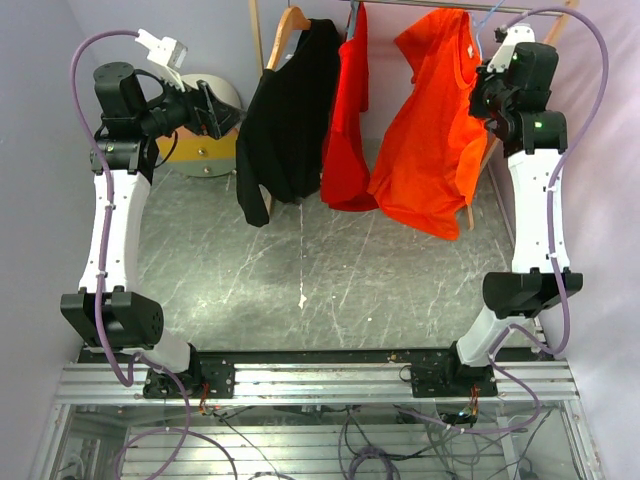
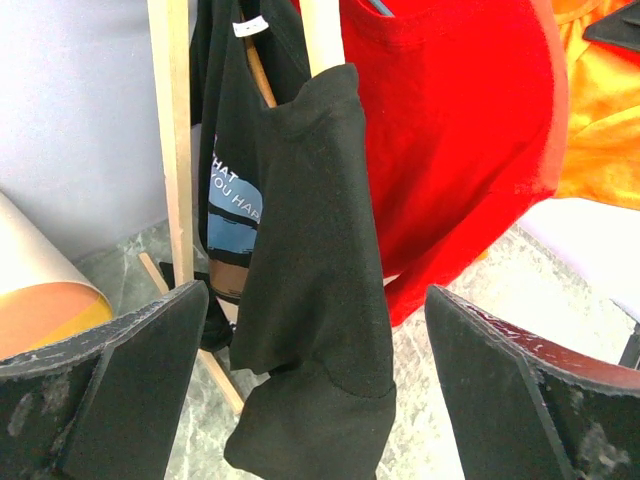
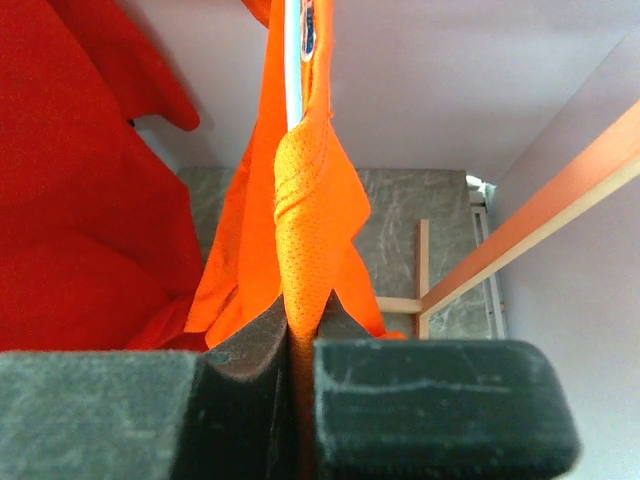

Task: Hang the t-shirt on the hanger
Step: Place the hanger at the clothesline, then reset both arms

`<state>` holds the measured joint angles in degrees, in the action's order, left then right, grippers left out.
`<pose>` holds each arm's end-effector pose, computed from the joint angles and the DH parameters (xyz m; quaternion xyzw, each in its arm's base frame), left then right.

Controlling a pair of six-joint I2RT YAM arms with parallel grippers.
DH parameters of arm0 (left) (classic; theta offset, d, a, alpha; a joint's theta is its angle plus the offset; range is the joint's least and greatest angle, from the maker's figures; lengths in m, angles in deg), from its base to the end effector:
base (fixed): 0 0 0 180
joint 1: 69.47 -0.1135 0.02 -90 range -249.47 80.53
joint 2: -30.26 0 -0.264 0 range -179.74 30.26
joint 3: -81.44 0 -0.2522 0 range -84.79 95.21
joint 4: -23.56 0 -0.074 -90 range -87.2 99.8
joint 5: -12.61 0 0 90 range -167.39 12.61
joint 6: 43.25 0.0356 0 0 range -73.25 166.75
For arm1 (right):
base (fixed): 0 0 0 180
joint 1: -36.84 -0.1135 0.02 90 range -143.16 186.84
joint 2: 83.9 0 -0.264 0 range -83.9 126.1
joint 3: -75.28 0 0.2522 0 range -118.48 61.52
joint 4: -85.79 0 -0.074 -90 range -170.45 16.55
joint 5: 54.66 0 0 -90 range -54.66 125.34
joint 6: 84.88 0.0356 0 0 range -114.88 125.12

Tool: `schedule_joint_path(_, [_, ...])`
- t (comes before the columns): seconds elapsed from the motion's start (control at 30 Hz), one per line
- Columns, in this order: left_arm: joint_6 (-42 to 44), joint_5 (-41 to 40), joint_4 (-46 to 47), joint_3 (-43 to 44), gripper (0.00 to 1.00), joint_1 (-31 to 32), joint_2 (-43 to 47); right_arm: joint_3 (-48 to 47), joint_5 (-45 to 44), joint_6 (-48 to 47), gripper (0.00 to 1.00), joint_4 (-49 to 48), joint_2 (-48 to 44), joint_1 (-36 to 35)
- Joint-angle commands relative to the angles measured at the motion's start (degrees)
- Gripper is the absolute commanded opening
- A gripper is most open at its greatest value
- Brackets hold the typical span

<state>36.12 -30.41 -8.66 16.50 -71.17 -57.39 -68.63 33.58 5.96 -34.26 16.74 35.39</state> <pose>0.3316 -0.0162 0.4851 0.1957 0.7002 -0.3409 0.5960 0.3573 0.0079 0.5144 0.0049 0.8021 -0.0004 0.5971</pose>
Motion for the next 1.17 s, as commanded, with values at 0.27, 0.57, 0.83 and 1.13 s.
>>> schedule_joint_path(0.27, [6.31, 0.78, -4.45, -0.81, 0.99, 0.11, 0.60, 16.44, 2.02, 1.16, 0.00, -4.84, -8.74, 0.49])
schedule_joint_path(0.57, [11.84, -3.05, -8.33, -3.84, 0.99, 0.38, 2.14, 29.58, 5.74, 3.24, 1.00, -14.65, -22.71, 0.49])
schedule_joint_path(0.83, [8.66, -3.31, -6.41, -5.71, 0.99, 0.38, 3.50, 45.39, -4.80, 19.92, 1.00, -15.55, -35.76, 0.42])
schedule_joint_path(1.13, [5.45, -1.56, -4.10, -7.33, 0.99, 0.38, 5.09, 54.34, -5.13, 23.32, 1.00, -11.61, -44.17, 0.40])
